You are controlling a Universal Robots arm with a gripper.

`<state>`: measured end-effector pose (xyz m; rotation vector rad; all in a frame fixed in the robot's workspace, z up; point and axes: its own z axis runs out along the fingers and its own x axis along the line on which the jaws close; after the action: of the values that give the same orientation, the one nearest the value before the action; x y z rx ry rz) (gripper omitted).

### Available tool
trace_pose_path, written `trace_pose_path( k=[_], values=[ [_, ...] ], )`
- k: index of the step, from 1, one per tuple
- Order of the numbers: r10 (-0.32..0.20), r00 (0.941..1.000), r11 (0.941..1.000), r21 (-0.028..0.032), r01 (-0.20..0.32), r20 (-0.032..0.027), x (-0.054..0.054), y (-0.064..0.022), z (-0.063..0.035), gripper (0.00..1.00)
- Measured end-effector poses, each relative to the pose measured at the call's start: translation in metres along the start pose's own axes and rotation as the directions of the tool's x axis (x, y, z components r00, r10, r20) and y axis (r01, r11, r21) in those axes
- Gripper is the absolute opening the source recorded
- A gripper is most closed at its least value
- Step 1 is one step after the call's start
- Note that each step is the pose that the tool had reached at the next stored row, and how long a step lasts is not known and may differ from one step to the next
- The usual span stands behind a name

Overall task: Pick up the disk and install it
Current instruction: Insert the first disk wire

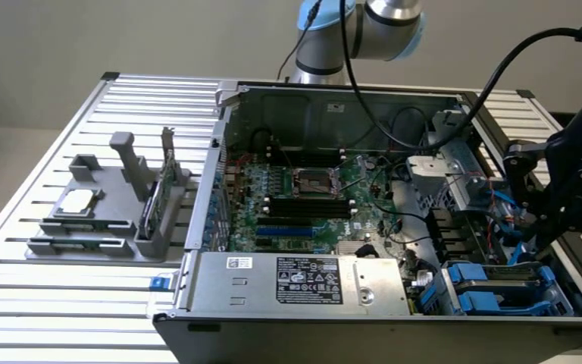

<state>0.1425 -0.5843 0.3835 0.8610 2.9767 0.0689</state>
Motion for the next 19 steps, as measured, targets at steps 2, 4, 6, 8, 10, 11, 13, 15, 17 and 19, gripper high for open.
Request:
trace_pose_path(
  k=[2, 4, 6, 8, 10, 11, 13, 15, 17, 19],
  values=[
    [0.022, 0.9998, 0.9998, -0.0035, -0.022, -0.0015, 0.000, 0.0000, 0.0011, 0.22],
    [0.044, 0.9990, 0.9990, -0.0073, -0.044, -0.0033, 0.000, -0.0001, 0.0024, 0.22],
    [0.064, 0.9980, 0.9979, -0.0109, -0.064, -0.0050, 0.000, -0.0001, 0.0036, 0.22],
    [0.083, 0.9965, 0.9964, -0.0145, -0.083, -0.0070, 0.000, 0.0000, 0.0051, 0.22],
    [0.100, 0.9950, 0.9948, -0.0177, -0.100, -0.0088, -0.001, 0.0002, 0.0066, 0.22],
    [0.108, 0.9942, 0.9940, -0.0195, -0.108, -0.0098, -0.001, 0.0003, 0.0073, 0.22],
    [0.120, 0.9927, 0.9925, -0.0235, -0.120, -0.0126, -0.002, 0.0010, 0.0090, 0.22],
    [0.124, 0.9922, 0.9919, -0.0277, -0.124, -0.0159, -0.005, 0.0027, 0.0106, 0.22],
    [0.125, 0.9919, 0.9916, -0.0307, -0.126, -0.0182, -0.009, 0.0050, 0.0117, 0.22],
    [0.126, 0.9918, 0.9914, -0.0329, -0.127, -0.0202, -0.013, 0.0075, 0.0131, 0.22]
  ],
)
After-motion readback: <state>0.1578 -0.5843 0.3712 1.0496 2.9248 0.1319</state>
